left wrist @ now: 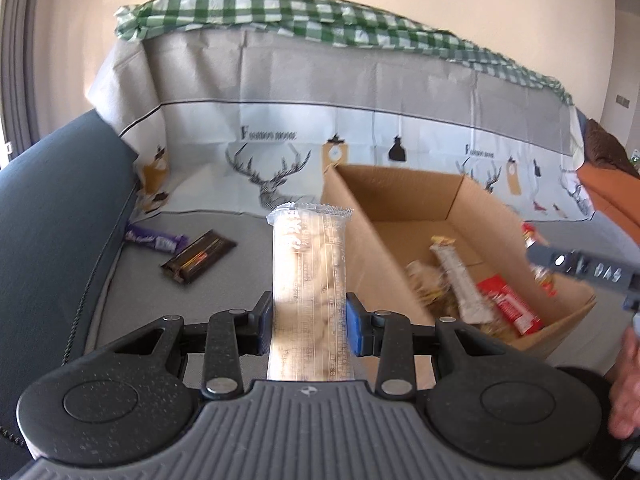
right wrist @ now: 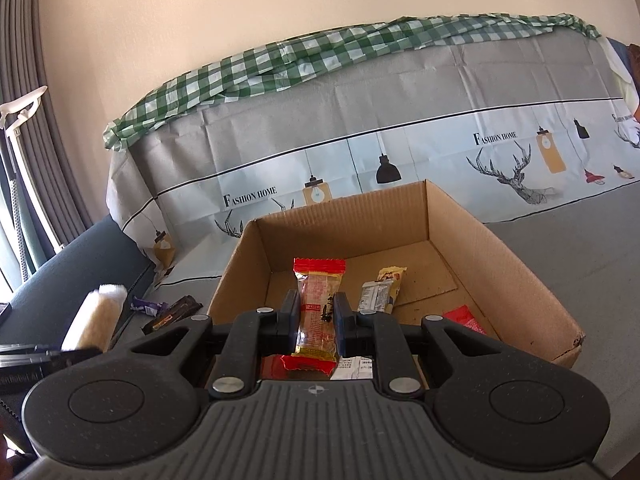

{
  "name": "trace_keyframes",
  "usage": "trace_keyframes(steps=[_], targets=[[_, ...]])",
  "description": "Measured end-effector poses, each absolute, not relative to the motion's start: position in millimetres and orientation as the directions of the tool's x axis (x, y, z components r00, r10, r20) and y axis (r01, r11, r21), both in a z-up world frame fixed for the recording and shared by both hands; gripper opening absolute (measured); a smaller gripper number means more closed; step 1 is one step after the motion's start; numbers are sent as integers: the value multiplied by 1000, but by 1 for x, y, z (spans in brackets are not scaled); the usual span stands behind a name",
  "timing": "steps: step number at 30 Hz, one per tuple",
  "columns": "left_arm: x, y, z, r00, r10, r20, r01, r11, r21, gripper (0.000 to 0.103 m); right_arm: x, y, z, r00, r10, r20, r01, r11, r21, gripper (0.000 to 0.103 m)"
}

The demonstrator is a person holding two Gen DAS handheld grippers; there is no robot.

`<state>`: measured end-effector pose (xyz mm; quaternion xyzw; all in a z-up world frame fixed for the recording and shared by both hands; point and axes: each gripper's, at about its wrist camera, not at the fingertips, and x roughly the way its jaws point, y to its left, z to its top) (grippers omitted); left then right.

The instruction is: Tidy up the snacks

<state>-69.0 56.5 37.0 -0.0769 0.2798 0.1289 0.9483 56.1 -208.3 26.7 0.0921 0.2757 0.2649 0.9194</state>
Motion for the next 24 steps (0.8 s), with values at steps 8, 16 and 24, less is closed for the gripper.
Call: trace_keyframes(steps=[8,16,24], targets=[[-47,24,57,827,187,-530,-260,963,-66,40,55,-210,26,709,534,-461,-431,845,316,18],[-23,0,68,827,180,-533,-247,968,-55,40,59,-210,26,702,526,-479,-426,850,309,18],[-2,-22,77,840,147,-522,-207,976,-59,40,63,-216,22,695,517,-499,-390,855,342,18]])
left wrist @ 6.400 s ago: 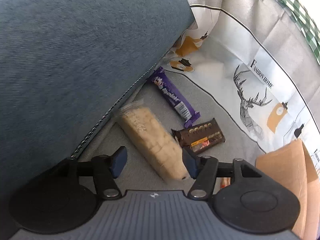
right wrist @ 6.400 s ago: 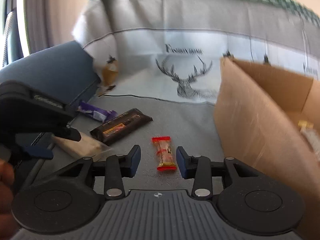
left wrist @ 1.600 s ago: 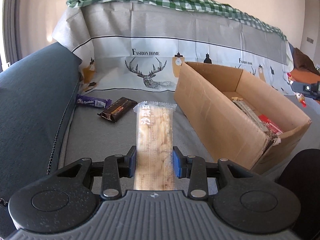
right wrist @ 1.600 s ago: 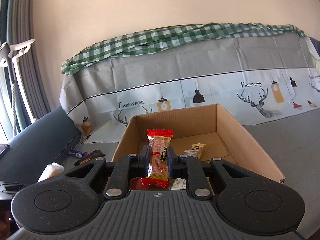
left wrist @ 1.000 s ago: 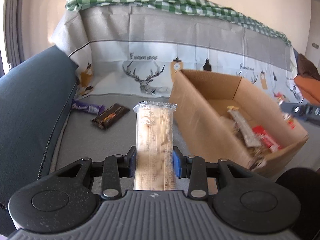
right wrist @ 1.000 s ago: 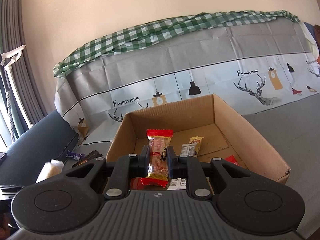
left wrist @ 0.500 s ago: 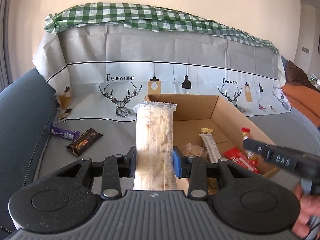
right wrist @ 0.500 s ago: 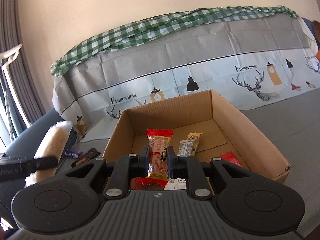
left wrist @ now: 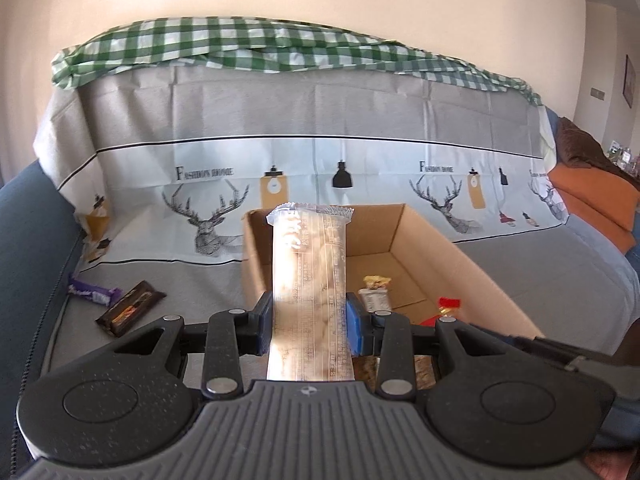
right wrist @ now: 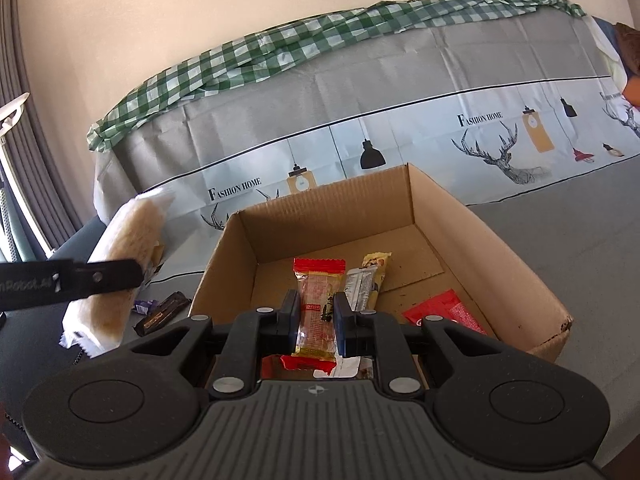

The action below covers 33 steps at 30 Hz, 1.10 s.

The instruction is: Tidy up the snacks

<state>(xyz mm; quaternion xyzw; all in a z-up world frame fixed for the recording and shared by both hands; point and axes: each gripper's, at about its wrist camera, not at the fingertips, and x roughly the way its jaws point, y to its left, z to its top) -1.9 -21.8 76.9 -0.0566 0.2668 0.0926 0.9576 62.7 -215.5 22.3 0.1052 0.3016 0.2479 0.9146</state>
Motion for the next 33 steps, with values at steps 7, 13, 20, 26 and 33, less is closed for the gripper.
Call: trace_keyframes(steps=[7,13,20,26,33], targets=[[21,-45,78,851,109,-514,-171,982,-75,39,63,-221,21,704,508,-496,-369,859,354,18],[32,-53,86,863,88,-497,-145,986,-77,40,60,-222,21,734,473,-487,-333,876,348,18],[44,-51,92,867,82,-491,-147,985,-95,40,58,-220,21,777,414,-473,-279,902,331,18],[57,-48,114,886,76,-457,-131,987,-91,40,73,-209,18,790,418,-449,-283,898,338,18],[47,-38,132,920,46,-389,-97,989,-112,79,72,-205,20,830,382,-407,-261,910,323,75]])
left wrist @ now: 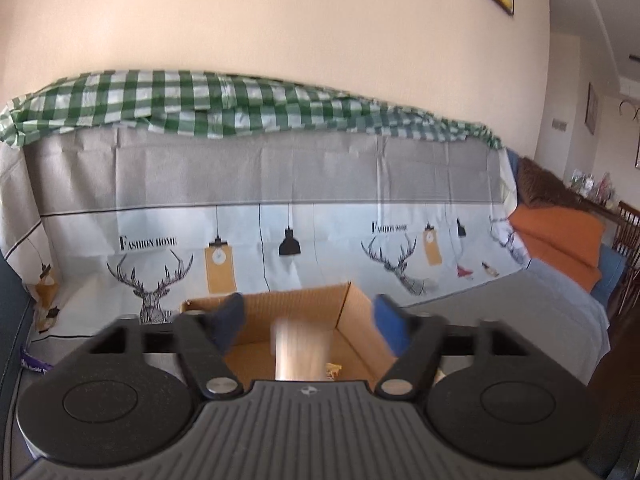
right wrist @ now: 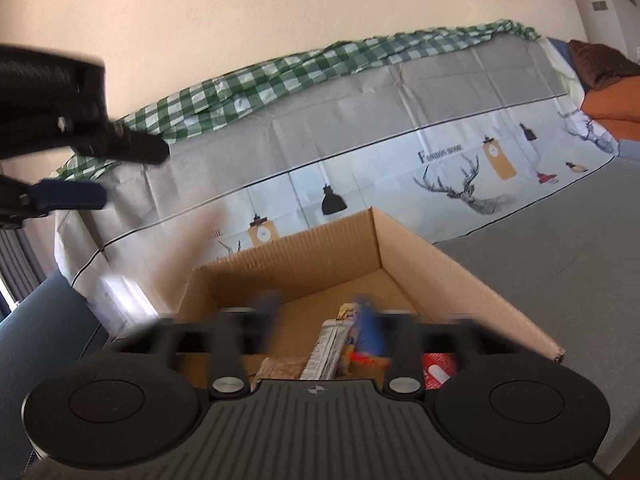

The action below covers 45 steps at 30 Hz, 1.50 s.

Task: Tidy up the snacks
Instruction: 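Open both grippers to drop the peanut bar and red candy into the box, then move both open grippers down to the chocolate bars on the sofa seat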

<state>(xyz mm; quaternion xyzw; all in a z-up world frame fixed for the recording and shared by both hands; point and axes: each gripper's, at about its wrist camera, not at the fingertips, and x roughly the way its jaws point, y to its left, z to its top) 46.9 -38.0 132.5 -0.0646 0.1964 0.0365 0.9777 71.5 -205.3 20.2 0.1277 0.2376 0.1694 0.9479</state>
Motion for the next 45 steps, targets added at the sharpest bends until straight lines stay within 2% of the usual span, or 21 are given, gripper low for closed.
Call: trace_keyframes(steps=[1,8,12,14,19,21,24,29,31,32,33,37,45], targets=[[43,-36,130,920,53,-388,-104,988,-112,80,70,-207,21,835,383,-396,-263,909,324,85],[7,-5,95,909,177,-378,-237,964,-120,81,68,-204,20,823,397,-406,-283,906,313,84],[-14,24,81,887,208,-413,-285,949,-136,79,68,-201,20,821,397,-411,-290,909,299,84],[-21,43,74,867,212,-451,-314,935,-164,71,70,-198,19,819,392,-419,-289,913,289,84],[-39,88,50,817,205,-539,-374,900,-225,36,70,-186,19,817,390,-425,-305,918,255,84],[-49,99,43,812,202,-547,-377,897,-229,30,69,-181,19,814,390,-431,-315,919,236,83],[-65,116,32,810,211,-547,-392,889,-238,30,65,-177,20,816,401,-416,-347,916,202,75],[-73,140,4,798,226,-559,-431,862,-267,30,74,-172,16,781,428,-455,-375,904,208,37],[-69,145,0,836,203,-509,-399,863,-311,29,80,-170,13,769,424,-479,-362,906,220,31],[-66,142,-2,859,197,-472,-366,881,-299,29,80,-170,12,768,420,-484,-358,907,221,31],[-59,141,-6,860,188,-474,-355,888,-292,29,80,-170,12,766,421,-486,-359,907,219,31],[-26,145,-20,834,172,-525,-378,871,-314,29,77,-168,12,762,425,-489,-374,905,204,31],[28,191,-16,777,290,-559,-526,786,-323,29,81,-159,8,752,409,-517,-379,910,168,31]])
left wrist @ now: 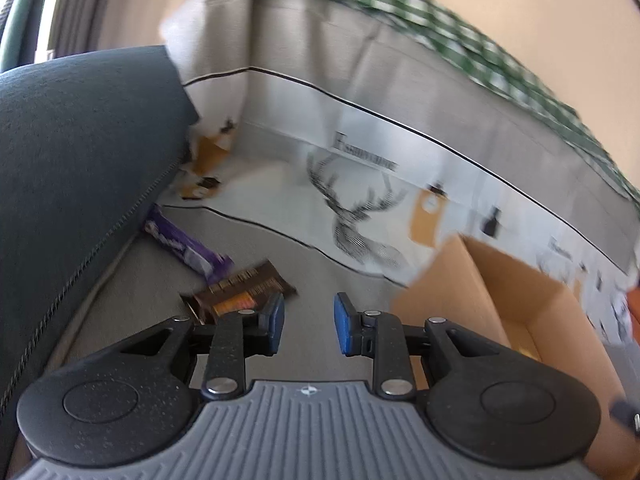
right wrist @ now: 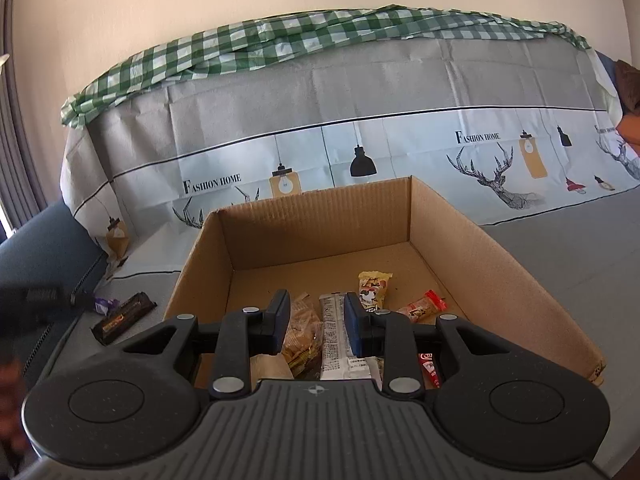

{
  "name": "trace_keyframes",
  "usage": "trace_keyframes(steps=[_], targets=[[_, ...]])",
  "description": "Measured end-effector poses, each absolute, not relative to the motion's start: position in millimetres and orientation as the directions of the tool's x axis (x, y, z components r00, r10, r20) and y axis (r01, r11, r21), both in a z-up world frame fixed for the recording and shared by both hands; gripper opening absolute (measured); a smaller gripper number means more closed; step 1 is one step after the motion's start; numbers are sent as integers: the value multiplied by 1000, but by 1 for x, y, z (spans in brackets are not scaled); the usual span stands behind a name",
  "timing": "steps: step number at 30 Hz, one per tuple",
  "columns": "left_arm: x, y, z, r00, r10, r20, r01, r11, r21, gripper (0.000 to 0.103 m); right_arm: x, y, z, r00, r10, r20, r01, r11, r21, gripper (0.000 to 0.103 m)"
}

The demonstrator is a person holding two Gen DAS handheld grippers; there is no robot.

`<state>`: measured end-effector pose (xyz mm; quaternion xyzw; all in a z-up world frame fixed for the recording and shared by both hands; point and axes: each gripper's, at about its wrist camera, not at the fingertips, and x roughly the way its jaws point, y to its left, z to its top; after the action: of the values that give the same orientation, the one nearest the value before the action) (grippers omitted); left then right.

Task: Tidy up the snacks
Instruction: 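Move both open grippers down to the chocolate bars on the sofa seat, then grasp the dark brown chocolate bar with the right gripper while the left grasps the purple bar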

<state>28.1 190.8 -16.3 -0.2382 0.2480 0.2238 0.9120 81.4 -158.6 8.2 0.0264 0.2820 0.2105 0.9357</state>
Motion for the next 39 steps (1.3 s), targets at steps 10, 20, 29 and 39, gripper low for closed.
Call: trace_keyframes(steps=[10,20,29,39], targets=[[44,272,-23,699,312,-643,-684,555,-473,29,74,-113,24,733,459,-501,-471,875,113,29],[12,320,-63,574,301,-762,-819,194,-540,30,95,73,26,417,698,-582,-695,657,291,28],[4,329,-65,546,323,-773,-835,134,-533,30,149,186,-57,303,508,-806,-614,751,243,75],[4,326,-66,522,329,-787,-850,124,-512,32,146,224,-96,234,378,-896,-631,760,156,81]])
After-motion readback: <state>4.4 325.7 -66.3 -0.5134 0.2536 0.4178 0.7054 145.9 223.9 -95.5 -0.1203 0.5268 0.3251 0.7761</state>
